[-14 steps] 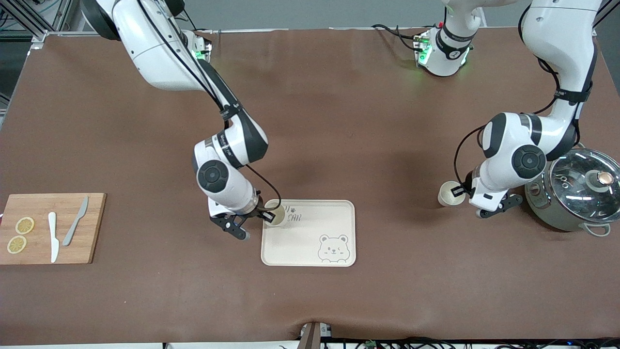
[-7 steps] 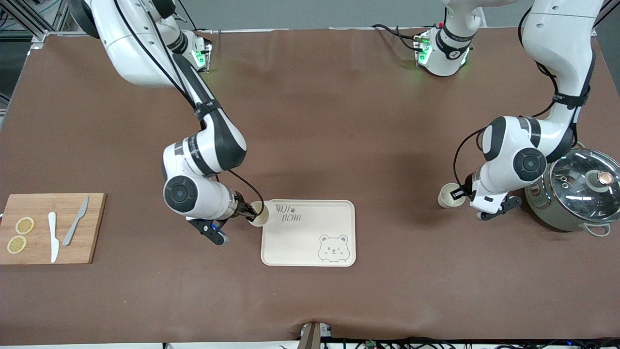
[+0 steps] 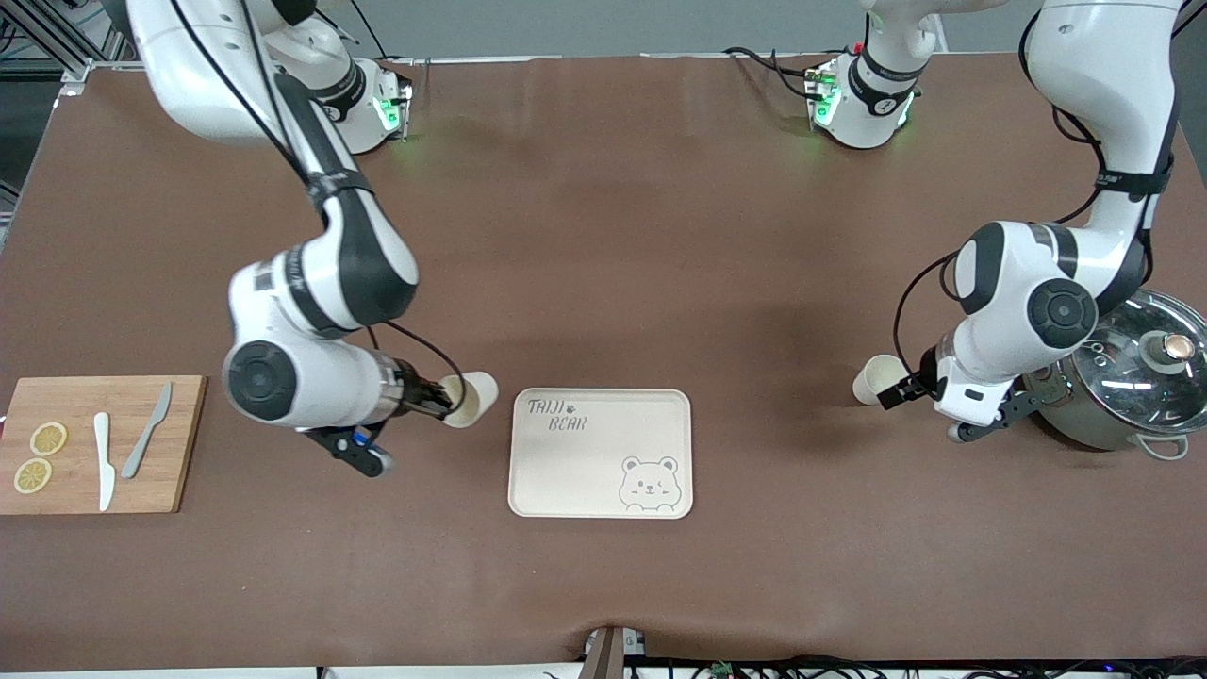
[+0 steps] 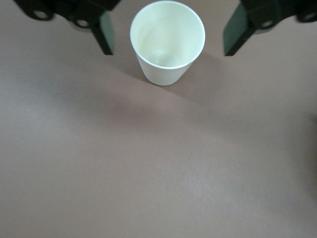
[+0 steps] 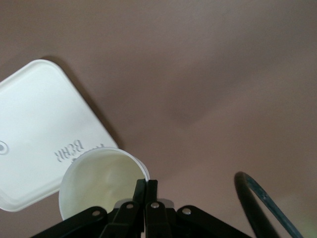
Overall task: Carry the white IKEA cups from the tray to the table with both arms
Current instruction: 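Lower the left cup onto the table while the right gripper lifts its cup, then set the cup down with the right gripper while the left gripper withdraws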
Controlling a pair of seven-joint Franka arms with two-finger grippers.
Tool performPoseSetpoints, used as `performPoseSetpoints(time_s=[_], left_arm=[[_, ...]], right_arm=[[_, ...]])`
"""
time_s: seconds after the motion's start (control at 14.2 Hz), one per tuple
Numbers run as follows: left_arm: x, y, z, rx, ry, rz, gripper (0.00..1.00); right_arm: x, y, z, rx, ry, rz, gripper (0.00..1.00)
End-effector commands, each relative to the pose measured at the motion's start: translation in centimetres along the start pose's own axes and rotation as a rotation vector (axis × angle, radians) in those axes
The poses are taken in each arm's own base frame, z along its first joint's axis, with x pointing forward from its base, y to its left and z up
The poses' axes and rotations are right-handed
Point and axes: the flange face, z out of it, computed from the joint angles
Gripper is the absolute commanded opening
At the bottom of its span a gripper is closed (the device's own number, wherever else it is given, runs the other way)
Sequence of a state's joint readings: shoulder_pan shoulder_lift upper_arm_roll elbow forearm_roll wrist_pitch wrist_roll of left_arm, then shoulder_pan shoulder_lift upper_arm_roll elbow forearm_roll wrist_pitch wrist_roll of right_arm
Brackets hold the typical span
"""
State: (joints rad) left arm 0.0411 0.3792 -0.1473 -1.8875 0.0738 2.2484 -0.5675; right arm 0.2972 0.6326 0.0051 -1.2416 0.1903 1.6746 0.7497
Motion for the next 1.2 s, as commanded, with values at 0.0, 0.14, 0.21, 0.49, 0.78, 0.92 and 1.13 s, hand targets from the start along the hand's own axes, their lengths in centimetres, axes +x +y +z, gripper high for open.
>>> performPoseSetpoints(time_s=[0.0, 0.14, 0.21, 0.49, 0.78, 0.92, 1.13], left_arm=[[1.1, 0.2, -4.5, -0.012, -0.002, -0.004, 1.00], [1.9, 0.6, -7.3, -0.008, 0.005, -0.003, 1.00], [2.3, 0.6, -8.4, -0.004, 0.009, -0.004, 1.00], [2.3, 0.1, -13.7, 0.001, 0.029, 0.041, 1.00], [1.3, -1.6, -19.9, 0.013, 0.045, 0.144, 1.00], [0.9, -2.4, -22.7, 0.014, 0.055, 0.141, 1.00], [0.5, -3.2, -26.4, 0.011, 0.073, 0.152, 1.00]], right_arm=[[-0.2, 4.9, -1.8, -0.074, 0.027, -0.098, 0.00], [0.1, 8.7, -2.1, -0.154, 0.055, -0.181, 0.00], [0.1, 10.3, -2.3, -0.156, 0.068, -0.181, 0.00], [0.3, 19.4, -0.6, -0.134, 0.217, -0.350, 0.00], [-0.1, 26.3, 2.5, -0.102, 0.299, -0.423, 0.00], [0.0, 29.1, 4.6, -0.103, 0.303, -0.452, 0.00], [0.1, 32.8, 7.9, -0.099, 0.331, -0.489, 0.00]])
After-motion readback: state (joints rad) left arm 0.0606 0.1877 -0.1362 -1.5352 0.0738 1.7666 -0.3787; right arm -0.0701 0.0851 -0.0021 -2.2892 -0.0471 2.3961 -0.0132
